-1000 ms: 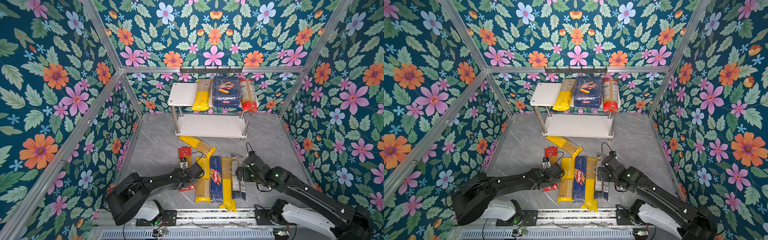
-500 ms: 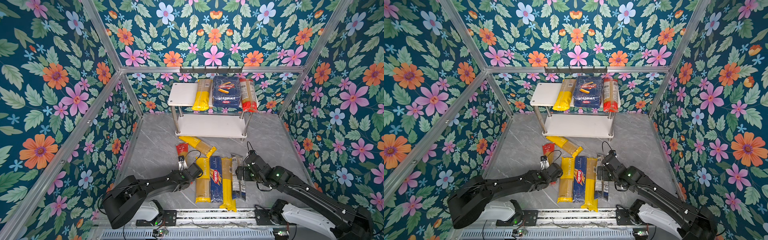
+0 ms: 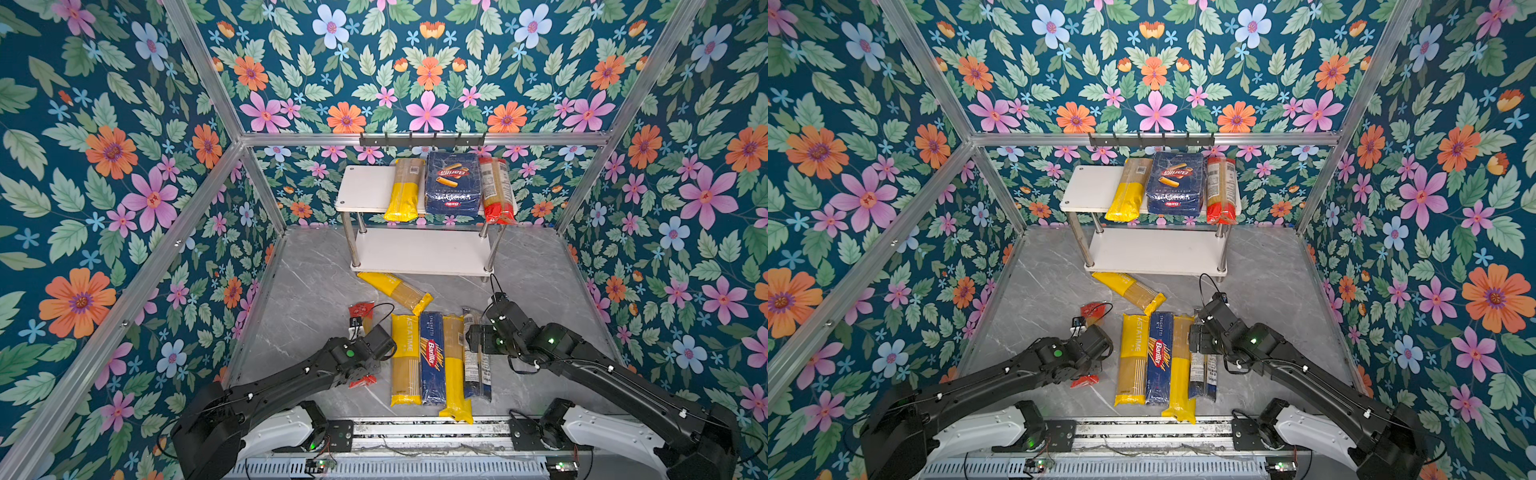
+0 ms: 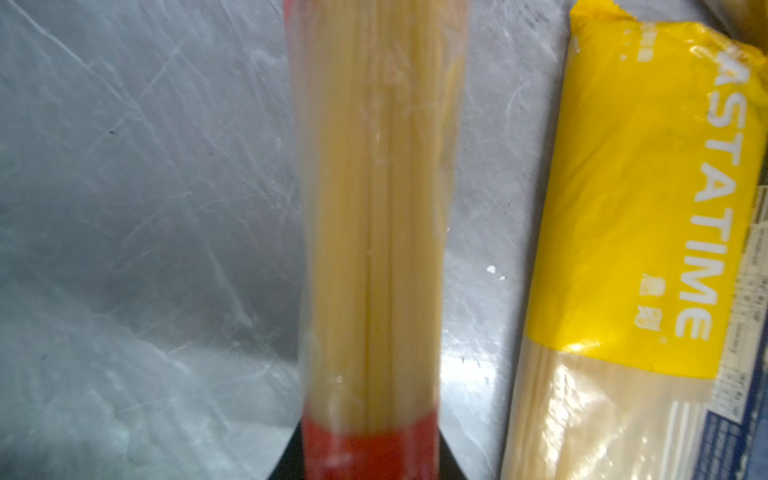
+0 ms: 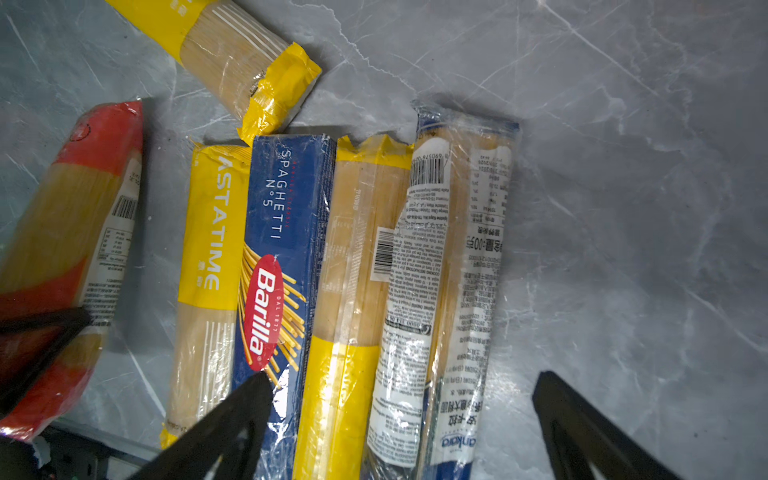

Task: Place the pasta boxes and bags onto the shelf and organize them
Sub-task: 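Hold the red-and-yellow bag upright with the left gripper while the right hovers, then lift the upright red-and-yellow bag with the left gripper toward the top shelf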

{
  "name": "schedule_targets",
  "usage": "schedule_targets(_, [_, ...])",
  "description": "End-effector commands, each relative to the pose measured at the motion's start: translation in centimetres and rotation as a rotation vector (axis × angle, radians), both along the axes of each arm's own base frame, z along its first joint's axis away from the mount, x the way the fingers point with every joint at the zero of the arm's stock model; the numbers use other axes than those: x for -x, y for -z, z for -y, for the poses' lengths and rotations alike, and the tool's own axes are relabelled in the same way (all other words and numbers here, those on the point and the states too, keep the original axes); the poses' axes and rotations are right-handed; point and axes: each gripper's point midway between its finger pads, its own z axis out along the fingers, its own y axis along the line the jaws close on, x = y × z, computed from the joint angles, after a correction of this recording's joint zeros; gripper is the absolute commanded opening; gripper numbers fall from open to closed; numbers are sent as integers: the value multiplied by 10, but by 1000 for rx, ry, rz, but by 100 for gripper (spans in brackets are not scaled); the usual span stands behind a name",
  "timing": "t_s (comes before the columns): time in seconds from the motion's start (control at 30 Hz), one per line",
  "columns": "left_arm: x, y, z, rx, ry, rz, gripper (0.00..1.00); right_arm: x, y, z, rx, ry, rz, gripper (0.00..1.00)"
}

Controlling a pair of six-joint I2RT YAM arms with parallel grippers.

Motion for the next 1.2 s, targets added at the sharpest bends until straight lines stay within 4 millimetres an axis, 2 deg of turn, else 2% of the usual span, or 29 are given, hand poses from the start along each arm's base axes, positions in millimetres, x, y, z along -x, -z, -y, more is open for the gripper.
schedule_targets(0.0, [-7, -20, -8, -27, 6, 65, 0, -1, -4, 0, 11, -4, -4, 99])
schedule_targets(0.23, [-17, -63, -9, -23, 7, 143, 0, -5, -19, -3, 13, -9, 12, 99])
schedule_targets(0.77, [-58, -205, 0, -83, 46, 375, 0, -18, -57, -4, 37, -20, 81, 99])
schedule_targets(1.0, [-71, -258, 0, -119, 48, 457, 0, -26, -72, -1, 32, -21, 107, 99])
schedule_targets(1.17, [-86, -291, 9, -131, 61, 516, 0, -31, -79, 3, 16, -15, 118, 99])
